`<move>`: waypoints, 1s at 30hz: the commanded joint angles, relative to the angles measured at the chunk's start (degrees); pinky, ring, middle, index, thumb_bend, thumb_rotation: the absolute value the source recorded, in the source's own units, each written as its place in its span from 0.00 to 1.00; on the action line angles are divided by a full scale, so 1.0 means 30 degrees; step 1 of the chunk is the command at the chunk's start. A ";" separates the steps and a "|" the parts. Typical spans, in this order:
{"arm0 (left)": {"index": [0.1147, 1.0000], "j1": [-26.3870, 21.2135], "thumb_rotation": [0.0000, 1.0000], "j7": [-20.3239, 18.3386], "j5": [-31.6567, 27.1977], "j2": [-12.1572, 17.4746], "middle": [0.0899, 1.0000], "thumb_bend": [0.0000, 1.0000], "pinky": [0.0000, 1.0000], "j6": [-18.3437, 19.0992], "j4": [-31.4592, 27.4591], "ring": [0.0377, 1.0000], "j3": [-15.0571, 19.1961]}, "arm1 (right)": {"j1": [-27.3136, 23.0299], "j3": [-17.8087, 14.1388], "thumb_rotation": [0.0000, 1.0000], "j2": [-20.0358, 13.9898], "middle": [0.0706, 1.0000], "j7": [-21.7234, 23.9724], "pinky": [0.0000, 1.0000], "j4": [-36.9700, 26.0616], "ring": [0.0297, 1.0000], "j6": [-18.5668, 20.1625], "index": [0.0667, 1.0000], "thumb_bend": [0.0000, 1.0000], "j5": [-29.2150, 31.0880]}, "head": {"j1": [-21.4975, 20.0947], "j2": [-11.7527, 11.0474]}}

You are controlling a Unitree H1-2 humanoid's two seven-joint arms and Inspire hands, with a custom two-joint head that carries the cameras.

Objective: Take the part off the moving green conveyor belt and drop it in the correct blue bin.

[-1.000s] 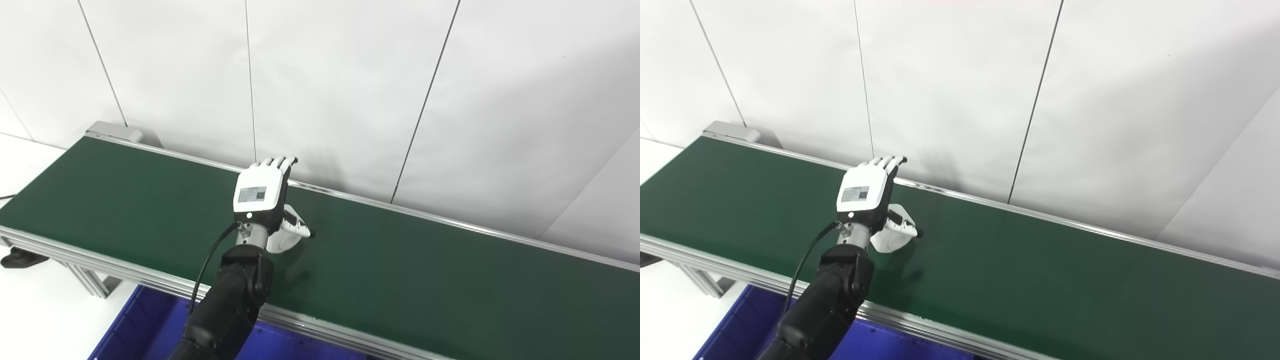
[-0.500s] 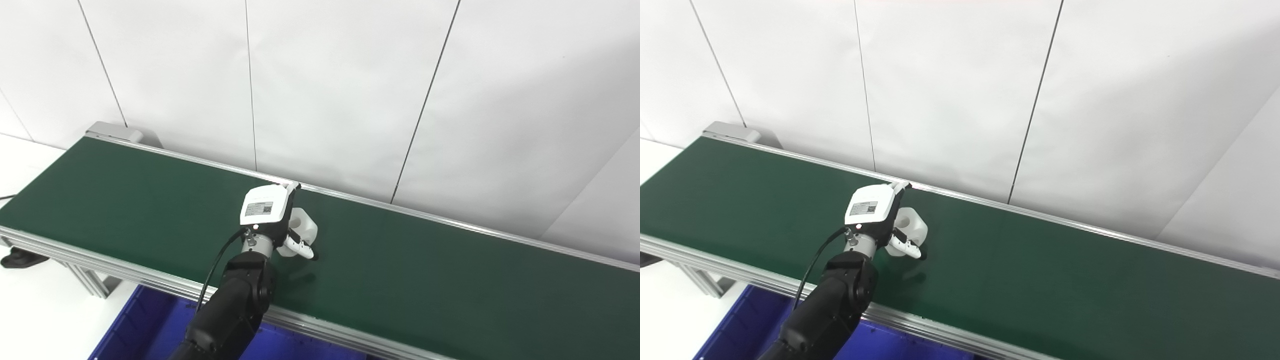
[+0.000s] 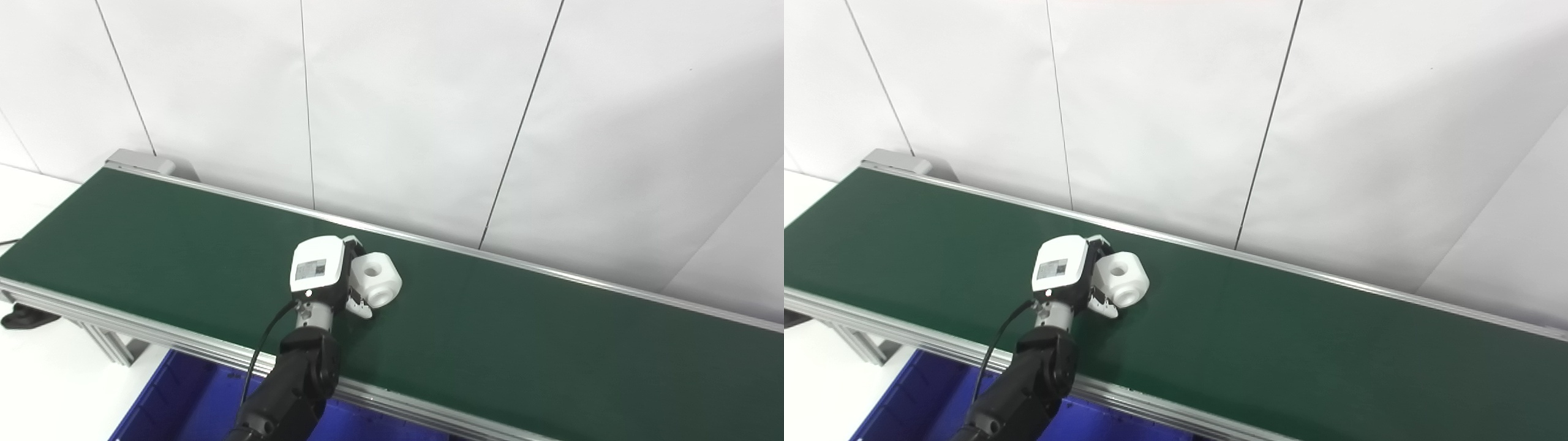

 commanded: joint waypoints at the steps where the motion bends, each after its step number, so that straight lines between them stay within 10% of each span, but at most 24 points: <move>1: 0.46 -0.0968 0.00 0.1104 -0.0358 -0.0094 0.35 0.52 0.27 -0.0923 -0.0150 0.29 -0.0022 | 0.0201 0.0014 0.90 0.0094 1.00 0.0118 1.00 -0.0522 1.00 -0.0900 1.00 0.86 0.0062 | 0.0006 0.0015; 20: 0.47 -0.0995 0.00 0.1213 -0.1533 0.0014 0.36 0.51 0.30 -0.1242 -0.0995 0.34 -0.0401 | 0.0372 -0.0032 0.90 0.0198 1.00 0.0276 1.00 -0.0750 0.99 -0.0900 1.00 0.86 0.0142 | 0.0039 0.0223; 30: 0.49 0.1758 0.00 -0.2077 -0.0871 0.0959 0.43 0.50 0.33 -0.0183 -0.9108 0.37 -0.0646 | 0.0518 -0.0127 0.90 0.0175 1.00 0.0375 1.00 -0.1460 0.99 -0.0897 1.00 0.85 0.0157 | 0.0522 0.1812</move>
